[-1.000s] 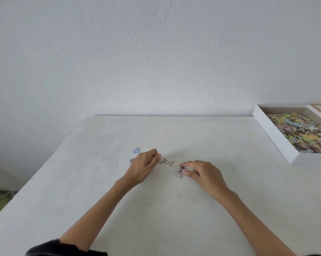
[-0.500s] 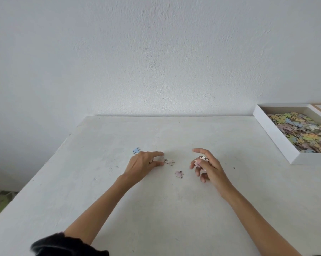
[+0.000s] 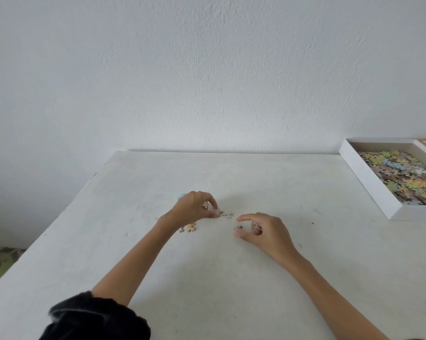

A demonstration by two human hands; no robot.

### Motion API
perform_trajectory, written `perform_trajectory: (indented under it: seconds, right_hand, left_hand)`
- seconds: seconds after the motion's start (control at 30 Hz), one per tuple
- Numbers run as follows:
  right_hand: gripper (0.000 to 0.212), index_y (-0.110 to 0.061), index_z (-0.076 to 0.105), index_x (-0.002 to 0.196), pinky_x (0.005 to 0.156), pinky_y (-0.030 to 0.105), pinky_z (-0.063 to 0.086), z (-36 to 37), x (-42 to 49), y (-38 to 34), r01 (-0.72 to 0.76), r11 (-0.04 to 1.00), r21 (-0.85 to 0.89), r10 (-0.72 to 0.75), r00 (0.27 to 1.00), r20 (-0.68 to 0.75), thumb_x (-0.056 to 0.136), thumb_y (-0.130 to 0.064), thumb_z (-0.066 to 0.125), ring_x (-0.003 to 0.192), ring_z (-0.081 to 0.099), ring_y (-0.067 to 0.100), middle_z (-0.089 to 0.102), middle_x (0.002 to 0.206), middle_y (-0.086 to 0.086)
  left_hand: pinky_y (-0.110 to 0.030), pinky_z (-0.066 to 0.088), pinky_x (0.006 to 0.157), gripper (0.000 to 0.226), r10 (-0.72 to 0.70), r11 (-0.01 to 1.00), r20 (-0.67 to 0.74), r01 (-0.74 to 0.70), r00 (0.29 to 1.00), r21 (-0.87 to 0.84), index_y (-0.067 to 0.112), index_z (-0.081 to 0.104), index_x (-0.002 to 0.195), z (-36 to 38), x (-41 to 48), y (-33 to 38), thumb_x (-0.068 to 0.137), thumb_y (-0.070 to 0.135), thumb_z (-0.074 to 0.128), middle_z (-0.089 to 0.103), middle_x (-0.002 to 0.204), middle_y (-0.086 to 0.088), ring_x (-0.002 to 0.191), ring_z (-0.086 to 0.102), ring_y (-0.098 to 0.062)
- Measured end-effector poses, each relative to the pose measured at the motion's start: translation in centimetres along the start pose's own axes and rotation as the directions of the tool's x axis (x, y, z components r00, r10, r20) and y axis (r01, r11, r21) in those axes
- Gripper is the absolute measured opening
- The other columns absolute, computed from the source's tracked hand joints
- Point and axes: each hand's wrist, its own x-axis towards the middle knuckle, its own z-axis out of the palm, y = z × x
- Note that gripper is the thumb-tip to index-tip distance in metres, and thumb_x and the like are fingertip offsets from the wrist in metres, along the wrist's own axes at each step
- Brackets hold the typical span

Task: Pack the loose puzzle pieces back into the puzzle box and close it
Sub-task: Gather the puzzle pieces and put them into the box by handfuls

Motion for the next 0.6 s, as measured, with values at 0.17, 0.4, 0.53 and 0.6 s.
perform_trajectory:
  seconds: [0.17,0.4,0.53,0.6]
  right_hand:
    - [0.020,-0.032,0.067,0.088,0.052,0.016,0.028,0.0,0.0,-0.4,-0.011,0.995,-0.103,0.013,1.000,0.021,0.071,-0.040,0.074,0.055,0.041,0.006,0.040,0.058,-0.008]
    - [0.015,-0.028,0.052,0.085,0.054,0.012,0.028,-0.4,0.2,-0.5,0.078,0.976,-0.205,-0.054,0.991,0.120,0.082,-0.038,0.063,0.055,0.039,0.003,0.038,0.062,-0.013]
    - [0.021,-0.016,0.053,0.097,0.055,0.016,0.029,-0.2,0.1,-0.3,0.192,0.922,-0.335,-0.154,0.978,0.138,0.090,-0.036,0.052,0.065,0.041,0.002,0.046,0.083,-0.016]
    - [0.018,-0.013,0.054,0.094,0.057,0.021,0.033,0.1,0.1,0.0,0.259,0.888,-0.379,-0.234,0.966,0.111,0.092,-0.030,0.051,0.070,0.043,0.005,0.055,0.088,-0.007]
  left_hand:
    - [-0.021,0.040,0.063,0.018,-0.058,0.997,0.112,0.063,0.992,-0.039,0.022,0.059,0.068,-0.4,0.9,-0.4,0.076,0.032,0.071,0.062,0.077,0.009,0.068,0.055,-0.009]
    - [-0.028,0.032,0.065,0.012,0.043,0.995,0.048,-0.038,0.998,-0.090,0.011,0.044,0.096,0.0,-1.1,-0.4,0.089,0.004,0.039,0.037,0.052,0.003,0.043,0.035,-0.007]
    - [-0.015,0.033,0.053,0.029,0.038,0.983,0.005,-0.037,0.999,-0.180,0.011,0.056,0.094,-0.1,-2.2,-0.3,0.088,-0.003,0.031,0.053,0.064,0.002,0.046,0.042,-0.003]
    - [-0.015,0.032,0.051,0.033,0.020,0.980,-0.062,-0.032,0.998,-0.198,0.013,0.058,0.076,-0.3,-2.6,-0.6,0.086,-0.004,0.033,0.052,0.065,0.000,0.048,0.042,-0.002]
